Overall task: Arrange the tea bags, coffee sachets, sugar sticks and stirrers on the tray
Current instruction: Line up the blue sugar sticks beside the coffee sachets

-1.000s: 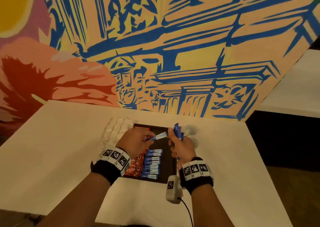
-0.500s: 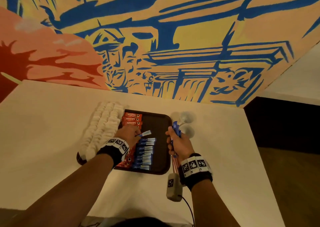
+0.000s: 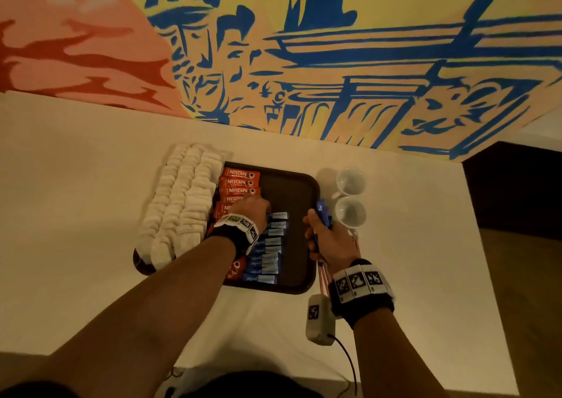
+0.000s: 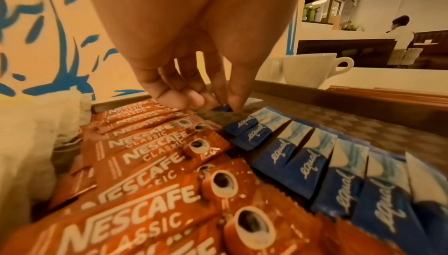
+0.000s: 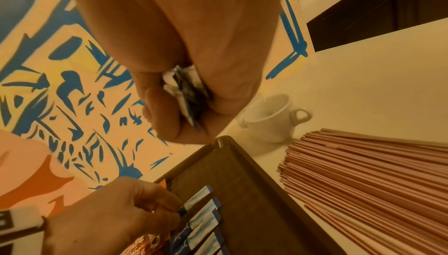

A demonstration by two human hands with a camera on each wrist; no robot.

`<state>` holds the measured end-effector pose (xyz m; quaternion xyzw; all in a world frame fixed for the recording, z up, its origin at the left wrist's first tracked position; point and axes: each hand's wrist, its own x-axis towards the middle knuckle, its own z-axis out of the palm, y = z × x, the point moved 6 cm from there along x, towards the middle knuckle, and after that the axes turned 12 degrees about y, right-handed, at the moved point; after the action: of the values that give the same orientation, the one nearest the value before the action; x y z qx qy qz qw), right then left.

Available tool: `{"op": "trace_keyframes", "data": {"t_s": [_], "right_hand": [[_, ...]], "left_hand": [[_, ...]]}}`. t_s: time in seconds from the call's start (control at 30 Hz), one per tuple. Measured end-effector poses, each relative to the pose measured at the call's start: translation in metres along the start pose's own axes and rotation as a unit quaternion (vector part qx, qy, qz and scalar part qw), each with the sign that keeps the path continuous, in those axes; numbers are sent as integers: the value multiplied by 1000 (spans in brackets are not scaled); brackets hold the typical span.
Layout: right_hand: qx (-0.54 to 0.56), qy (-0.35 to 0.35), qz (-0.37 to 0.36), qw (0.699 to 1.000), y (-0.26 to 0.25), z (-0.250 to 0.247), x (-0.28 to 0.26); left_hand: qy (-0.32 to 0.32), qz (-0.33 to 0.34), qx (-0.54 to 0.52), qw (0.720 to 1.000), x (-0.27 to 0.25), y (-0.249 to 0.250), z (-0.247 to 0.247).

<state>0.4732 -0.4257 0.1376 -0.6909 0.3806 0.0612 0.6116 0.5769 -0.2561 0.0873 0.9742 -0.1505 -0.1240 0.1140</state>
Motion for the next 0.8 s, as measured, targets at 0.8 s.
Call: {"op": "trace_keyframes", "data": {"t_s": [0.8], "right_hand": [[90,-122,-60,987,-40,2,-46]], "left_hand": [[119,-3,-355,927,-46,26,-111]]}}
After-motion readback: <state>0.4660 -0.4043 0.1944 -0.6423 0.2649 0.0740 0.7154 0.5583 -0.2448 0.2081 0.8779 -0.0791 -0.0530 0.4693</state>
